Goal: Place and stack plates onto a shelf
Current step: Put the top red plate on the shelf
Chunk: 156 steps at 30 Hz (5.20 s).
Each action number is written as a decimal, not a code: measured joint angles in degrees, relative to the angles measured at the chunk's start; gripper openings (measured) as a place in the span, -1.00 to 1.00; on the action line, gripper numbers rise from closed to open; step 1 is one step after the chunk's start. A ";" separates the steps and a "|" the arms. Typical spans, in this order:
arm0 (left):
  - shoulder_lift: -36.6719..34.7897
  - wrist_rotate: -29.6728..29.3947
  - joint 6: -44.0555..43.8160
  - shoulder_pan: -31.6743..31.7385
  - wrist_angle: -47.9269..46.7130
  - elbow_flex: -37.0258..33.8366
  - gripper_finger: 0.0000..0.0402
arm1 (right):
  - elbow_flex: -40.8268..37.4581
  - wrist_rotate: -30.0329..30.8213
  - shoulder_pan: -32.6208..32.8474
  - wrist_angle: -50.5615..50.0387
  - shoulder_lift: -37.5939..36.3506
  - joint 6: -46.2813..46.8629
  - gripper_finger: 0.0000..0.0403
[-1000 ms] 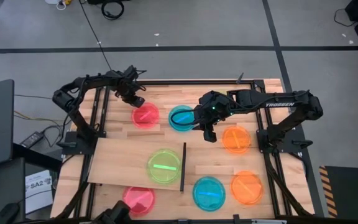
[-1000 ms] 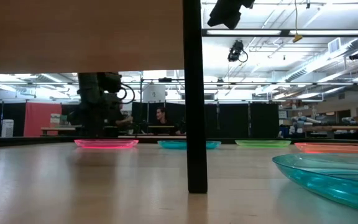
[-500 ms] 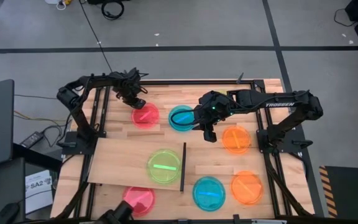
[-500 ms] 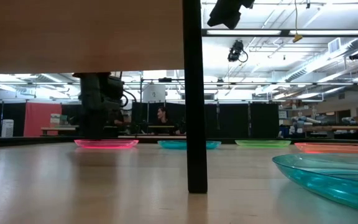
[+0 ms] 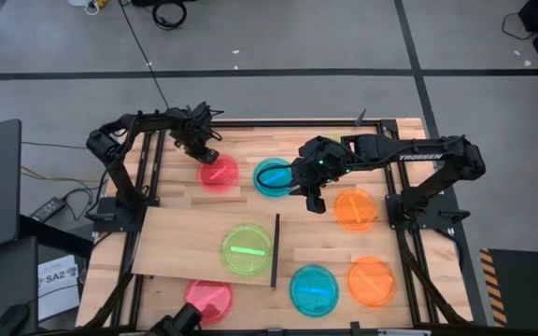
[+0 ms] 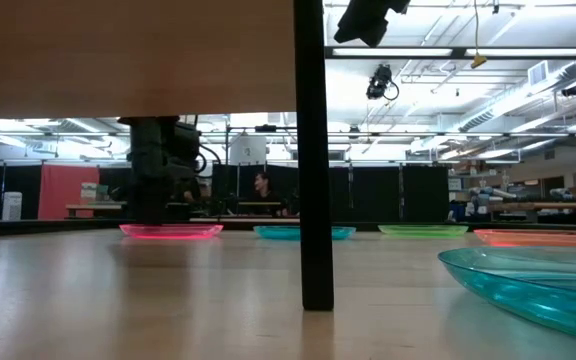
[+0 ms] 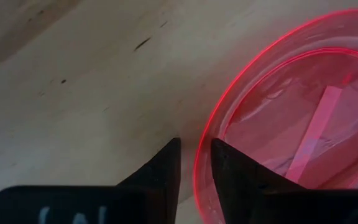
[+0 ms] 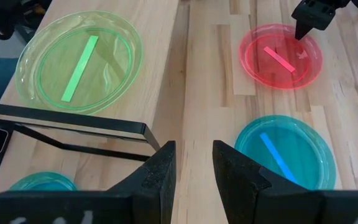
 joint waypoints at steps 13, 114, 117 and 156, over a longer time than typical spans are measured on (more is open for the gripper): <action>0.16 -0.36 -0.02 0.62 -2.05 0.81 -0.95 | -0.06 -0.01 0.14 -0.21 -0.15 -1.48 -0.44; -45.39 0.12 -66.62 -67.84 -46.84 11.65 -0.98 | -49.64 8.83 -1.51 44.52 -23.17 16.00 -0.44; -45.37 0.12 -66.64 -68.00 -46.32 10.14 -0.98 | -49.64 8.83 -1.51 44.50 -23.17 16.00 -0.44; -45.34 -0.30 -66.73 -68.00 -44.62 3.37 -0.54 | -49.64 8.83 -1.50 44.47 -23.15 15.94 -0.44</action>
